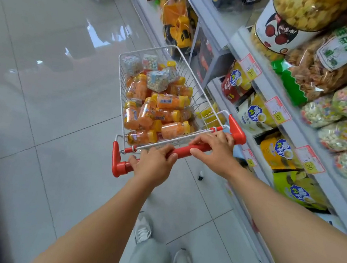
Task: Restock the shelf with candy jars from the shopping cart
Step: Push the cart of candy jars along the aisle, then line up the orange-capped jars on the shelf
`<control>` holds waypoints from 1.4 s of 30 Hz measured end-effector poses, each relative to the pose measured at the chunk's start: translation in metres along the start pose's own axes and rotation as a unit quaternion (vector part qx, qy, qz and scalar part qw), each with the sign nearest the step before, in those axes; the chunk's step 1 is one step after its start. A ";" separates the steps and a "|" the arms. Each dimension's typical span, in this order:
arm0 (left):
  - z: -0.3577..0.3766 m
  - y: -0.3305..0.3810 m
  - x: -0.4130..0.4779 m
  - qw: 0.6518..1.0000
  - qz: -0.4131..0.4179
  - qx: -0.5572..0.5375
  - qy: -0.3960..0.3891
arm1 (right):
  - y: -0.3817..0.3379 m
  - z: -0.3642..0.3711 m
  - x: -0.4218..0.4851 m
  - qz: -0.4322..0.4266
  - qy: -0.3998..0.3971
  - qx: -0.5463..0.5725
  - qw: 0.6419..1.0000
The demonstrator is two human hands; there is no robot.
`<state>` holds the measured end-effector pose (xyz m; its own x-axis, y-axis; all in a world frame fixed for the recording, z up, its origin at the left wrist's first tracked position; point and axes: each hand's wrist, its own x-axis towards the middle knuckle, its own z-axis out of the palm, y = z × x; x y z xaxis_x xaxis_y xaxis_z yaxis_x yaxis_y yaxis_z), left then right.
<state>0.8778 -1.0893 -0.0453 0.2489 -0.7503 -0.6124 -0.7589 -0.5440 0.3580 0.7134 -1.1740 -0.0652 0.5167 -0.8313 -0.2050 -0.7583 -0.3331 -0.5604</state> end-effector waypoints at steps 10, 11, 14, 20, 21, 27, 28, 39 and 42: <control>0.014 0.039 -0.007 0.998 0.024 0.017 -0.053 | 0.030 -0.022 -0.006 0.049 0.006 0.010 0.999; 0.016 0.042 -0.008 0.998 0.022 0.014 -0.061 | 0.033 -0.024 -0.008 0.051 0.009 0.008 0.999; 0.021 0.052 -0.011 0.996 0.023 0.012 -0.081 | 0.038 -0.029 -0.016 0.057 0.016 0.000 0.998; 0.032 0.045 -0.009 0.992 0.051 0.021 -0.117 | 0.039 -0.028 -0.031 0.075 0.006 -0.015 0.997; 0.030 0.043 -0.007 0.991 0.067 0.014 -0.118 | 0.039 -0.027 -0.031 0.078 0.001 -0.016 0.997; -0.022 0.027 0.032 0.989 0.127 0.034 0.067 | 0.020 -0.035 -0.006 0.126 0.079 0.062 0.987; -0.030 0.021 0.044 0.987 0.124 0.039 0.091 | 0.015 -0.035 0.004 0.135 0.089 0.083 0.983; -0.056 -0.010 0.142 0.970 0.106 0.219 -0.025 | -0.006 0.031 0.072 0.337 -0.110 -0.153 0.922; -0.056 -0.004 0.145 0.973 0.089 0.206 -0.044 | -0.008 0.032 0.076 0.353 -0.108 -0.173 0.913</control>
<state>0.9508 -1.2167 -0.0961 0.0531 -0.7744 -0.6305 -0.9668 -0.1979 0.1616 0.7713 -1.2206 -0.1020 -0.1128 -0.7989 -0.5908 -0.9935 0.1008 0.0533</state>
